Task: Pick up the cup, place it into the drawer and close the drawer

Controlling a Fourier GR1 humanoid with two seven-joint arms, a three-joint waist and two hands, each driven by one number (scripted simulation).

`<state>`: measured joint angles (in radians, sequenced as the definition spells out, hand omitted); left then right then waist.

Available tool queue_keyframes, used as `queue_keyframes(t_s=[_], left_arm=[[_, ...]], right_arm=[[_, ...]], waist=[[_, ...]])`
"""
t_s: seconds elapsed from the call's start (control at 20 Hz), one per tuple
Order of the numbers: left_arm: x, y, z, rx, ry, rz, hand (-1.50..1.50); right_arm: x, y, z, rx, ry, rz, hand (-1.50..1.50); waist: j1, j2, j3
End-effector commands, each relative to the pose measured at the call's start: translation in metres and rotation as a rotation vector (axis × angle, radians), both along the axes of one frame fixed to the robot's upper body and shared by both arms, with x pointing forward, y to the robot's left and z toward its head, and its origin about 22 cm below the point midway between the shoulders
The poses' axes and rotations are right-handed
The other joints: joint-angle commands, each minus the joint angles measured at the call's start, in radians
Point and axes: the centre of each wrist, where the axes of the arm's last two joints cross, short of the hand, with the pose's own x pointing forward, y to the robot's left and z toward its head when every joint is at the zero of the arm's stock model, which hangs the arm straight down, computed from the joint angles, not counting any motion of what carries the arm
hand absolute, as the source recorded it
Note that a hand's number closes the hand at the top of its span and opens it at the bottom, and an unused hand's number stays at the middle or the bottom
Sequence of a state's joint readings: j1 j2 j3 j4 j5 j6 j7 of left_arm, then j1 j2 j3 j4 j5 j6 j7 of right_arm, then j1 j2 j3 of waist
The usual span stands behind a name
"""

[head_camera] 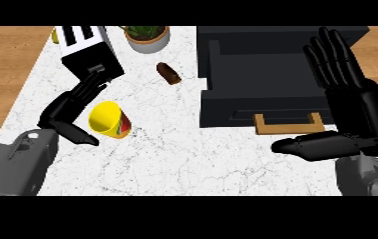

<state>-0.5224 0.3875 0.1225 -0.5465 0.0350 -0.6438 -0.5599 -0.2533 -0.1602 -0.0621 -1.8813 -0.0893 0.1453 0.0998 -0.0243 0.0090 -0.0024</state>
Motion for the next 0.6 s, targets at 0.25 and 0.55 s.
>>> queue_keyframes(t_s=[0.25,0.55], left_arm=[[-0.022,0.001,-0.04,-0.02,-0.024,-0.024,-1.5],[-0.032,-0.002,-0.053,-0.035,-0.043,-0.015,-1.5]], right_arm=[[0.003,-0.01,-0.002,-0.012,-0.003,-0.006,-1.5],[0.011,-0.006,0.012,-0.001,-0.007,0.008,-1.5]], waist=[[-0.018,0.009,-0.002],[-0.016,0.008,-0.003]])
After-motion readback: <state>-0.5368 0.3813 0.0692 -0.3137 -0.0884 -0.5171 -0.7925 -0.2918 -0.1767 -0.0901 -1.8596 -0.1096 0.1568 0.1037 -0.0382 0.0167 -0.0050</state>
